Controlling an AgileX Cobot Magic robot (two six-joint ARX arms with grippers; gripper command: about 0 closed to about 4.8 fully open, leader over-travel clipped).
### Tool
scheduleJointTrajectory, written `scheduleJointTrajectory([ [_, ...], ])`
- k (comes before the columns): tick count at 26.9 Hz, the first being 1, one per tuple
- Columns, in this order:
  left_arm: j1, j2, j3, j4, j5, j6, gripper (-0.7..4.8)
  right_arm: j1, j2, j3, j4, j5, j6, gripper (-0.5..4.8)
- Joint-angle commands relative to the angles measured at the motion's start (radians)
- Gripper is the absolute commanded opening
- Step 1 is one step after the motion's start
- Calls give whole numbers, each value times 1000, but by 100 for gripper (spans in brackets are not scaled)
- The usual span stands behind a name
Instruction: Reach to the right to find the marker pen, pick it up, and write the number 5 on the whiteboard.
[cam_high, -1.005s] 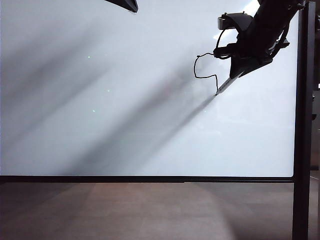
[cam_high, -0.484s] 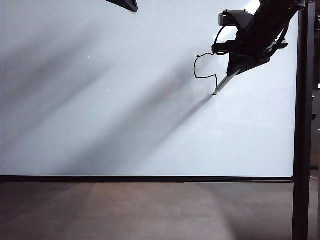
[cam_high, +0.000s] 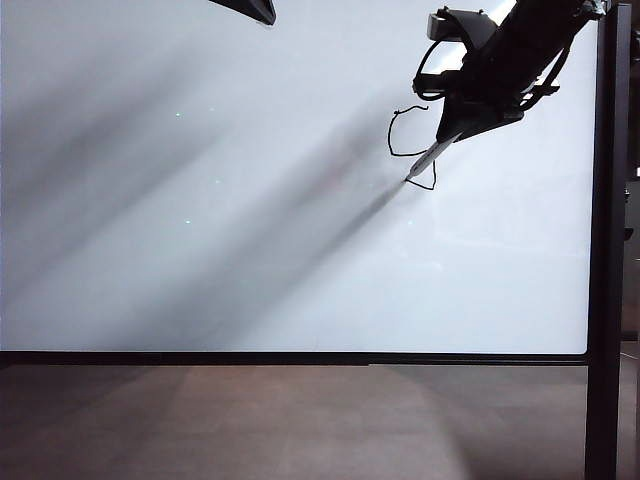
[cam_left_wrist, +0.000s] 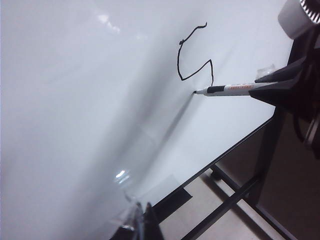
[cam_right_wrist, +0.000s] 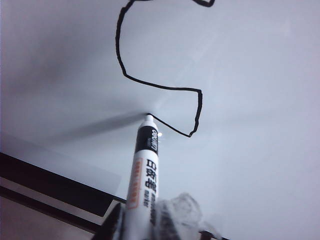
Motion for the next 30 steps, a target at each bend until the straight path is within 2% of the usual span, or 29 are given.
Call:
scheduleJointTrajectory([
  [1,0,-3,5,6,-3,0,-5,2,-4,7,42,-21,15,-6],
  [8,0,-3,5,6,-3,0,-5,2,-2,7,43,-61,18,-6],
  [21,0,-3,5,5,-3,0,-5,2,2,7,40,-61,21,-6],
  [30,2,-56,5,12,-52,0,-5,0,-166,-4,-88,-53,11,-6],
])
